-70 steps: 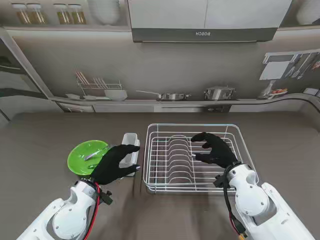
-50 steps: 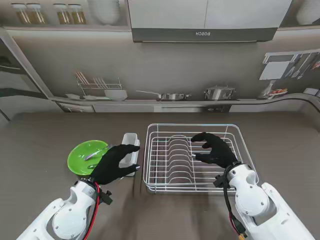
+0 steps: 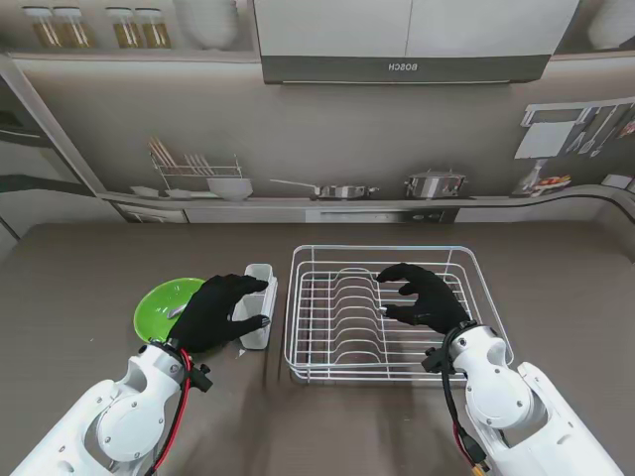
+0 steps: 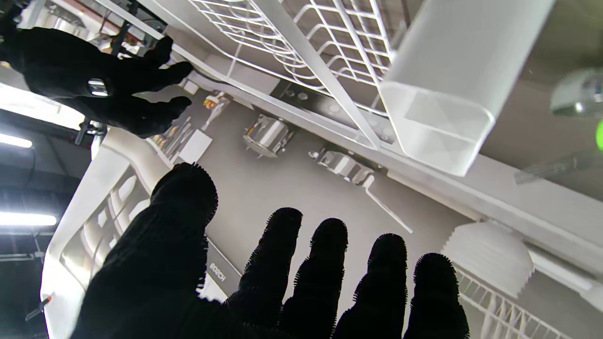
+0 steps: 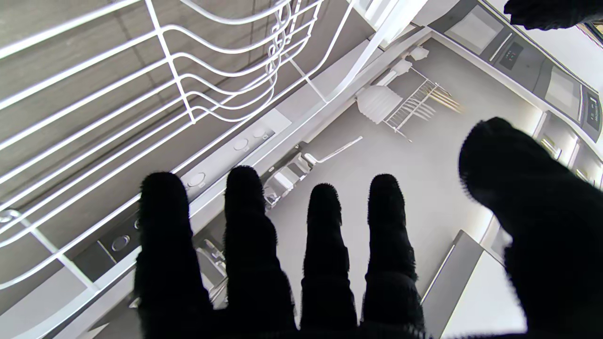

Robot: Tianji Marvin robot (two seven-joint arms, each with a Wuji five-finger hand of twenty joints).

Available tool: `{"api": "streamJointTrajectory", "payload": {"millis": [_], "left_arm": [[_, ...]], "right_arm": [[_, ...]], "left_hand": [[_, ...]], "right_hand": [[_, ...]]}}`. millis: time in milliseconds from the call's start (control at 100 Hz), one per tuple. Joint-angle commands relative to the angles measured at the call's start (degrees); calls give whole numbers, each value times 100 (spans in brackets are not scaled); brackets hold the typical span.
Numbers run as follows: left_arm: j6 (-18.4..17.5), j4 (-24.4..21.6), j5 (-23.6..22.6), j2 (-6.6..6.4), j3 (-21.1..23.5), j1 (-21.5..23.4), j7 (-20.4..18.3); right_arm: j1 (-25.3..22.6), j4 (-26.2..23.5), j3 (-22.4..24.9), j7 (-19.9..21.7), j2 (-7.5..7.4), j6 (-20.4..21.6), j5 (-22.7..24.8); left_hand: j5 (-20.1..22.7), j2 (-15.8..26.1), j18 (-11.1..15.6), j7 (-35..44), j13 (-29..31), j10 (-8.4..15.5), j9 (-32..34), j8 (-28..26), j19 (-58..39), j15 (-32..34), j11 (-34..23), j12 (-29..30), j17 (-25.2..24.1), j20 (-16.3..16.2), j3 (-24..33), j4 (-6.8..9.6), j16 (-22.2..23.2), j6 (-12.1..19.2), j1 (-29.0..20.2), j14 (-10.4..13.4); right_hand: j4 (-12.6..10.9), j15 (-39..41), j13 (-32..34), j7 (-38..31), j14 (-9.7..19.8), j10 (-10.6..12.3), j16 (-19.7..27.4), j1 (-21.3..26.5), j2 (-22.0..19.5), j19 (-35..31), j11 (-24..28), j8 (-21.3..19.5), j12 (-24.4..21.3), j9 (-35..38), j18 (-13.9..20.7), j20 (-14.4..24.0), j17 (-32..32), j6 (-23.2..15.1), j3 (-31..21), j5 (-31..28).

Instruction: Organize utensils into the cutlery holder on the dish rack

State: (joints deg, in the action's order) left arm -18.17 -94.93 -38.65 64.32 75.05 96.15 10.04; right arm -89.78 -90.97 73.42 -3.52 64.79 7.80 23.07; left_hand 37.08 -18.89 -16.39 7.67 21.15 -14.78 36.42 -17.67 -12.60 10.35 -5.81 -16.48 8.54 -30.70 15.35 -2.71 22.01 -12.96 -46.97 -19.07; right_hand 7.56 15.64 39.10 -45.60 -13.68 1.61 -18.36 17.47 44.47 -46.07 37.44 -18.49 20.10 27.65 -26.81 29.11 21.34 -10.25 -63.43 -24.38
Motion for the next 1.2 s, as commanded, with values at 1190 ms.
{"api": "streamJointTrajectory", "payload": {"millis": [1190], "left_arm": [[71,1625,-1763,-472,-1032,-2330,-1134]], "right_arm": [[105,183,-66,98,39,59,-206]], "left_hand": [[820,-815,479,537,-409,-130,-316,-451,-540,539,-304,-1190,-628,-503,2096,-172,710,58,457,326]], "right_hand": [[-47,-43,-105,28,187,30,32,-187,-140,86,-78,132,-72,-163,210,123,-113,-48,71,119]]}}
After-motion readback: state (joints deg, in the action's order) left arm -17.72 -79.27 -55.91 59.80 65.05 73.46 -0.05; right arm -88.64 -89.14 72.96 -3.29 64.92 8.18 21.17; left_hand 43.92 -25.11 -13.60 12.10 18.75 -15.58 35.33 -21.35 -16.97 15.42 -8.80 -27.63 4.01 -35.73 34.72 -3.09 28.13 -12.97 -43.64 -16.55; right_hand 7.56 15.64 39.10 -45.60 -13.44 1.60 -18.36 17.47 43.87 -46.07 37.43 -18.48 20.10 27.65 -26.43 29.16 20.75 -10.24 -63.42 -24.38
